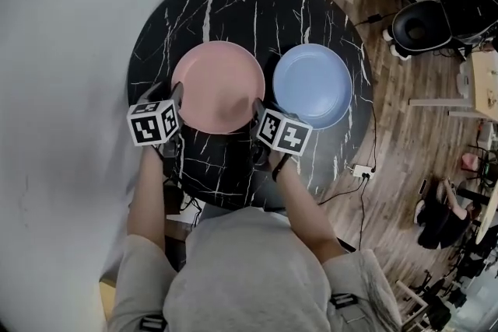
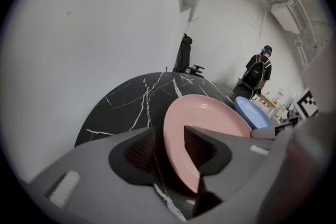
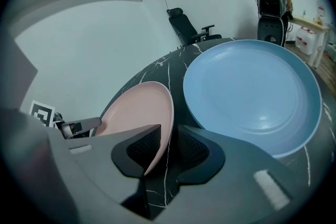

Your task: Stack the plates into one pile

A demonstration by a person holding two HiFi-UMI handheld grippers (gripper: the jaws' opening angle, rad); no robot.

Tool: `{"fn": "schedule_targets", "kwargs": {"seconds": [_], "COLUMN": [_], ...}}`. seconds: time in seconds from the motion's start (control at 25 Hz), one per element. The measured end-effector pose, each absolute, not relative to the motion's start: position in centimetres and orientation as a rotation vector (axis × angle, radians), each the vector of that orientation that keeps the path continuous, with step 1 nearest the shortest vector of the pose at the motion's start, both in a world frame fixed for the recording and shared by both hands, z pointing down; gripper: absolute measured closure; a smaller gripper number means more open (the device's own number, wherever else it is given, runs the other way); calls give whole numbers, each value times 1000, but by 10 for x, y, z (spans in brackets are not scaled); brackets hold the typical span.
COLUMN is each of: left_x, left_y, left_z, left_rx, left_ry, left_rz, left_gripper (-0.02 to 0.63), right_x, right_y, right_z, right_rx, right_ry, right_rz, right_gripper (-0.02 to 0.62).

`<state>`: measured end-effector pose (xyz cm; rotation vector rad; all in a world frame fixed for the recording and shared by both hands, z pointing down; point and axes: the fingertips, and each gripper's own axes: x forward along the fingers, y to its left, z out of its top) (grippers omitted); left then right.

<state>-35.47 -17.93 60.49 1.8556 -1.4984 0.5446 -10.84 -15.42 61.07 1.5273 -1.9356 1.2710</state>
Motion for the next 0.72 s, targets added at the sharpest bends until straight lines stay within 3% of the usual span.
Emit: {"fn": "schedule_targets", "kwargs": {"seconds": [0.24, 0.36, 0.72], "left_x": [-354, -353, -353], "left_y": [-178, -174, -162], "left_z": [631, 636, 608], "left_rx": [1826, 1821, 1864], "left_ry": [-1445, -1443, -1471], "left_rz": [636, 663, 597], "left_gripper": [411, 485, 491], "right_x": [-113, -114, -111], "right_y": [-155, -154, -155], "right_z": [621, 622, 590], "right_rx": [1529, 1528, 1547], "right_ry": [-1901, -1881, -1967], "right_rz": [1276, 1246, 1146], "right_gripper": [515, 540, 548]}}
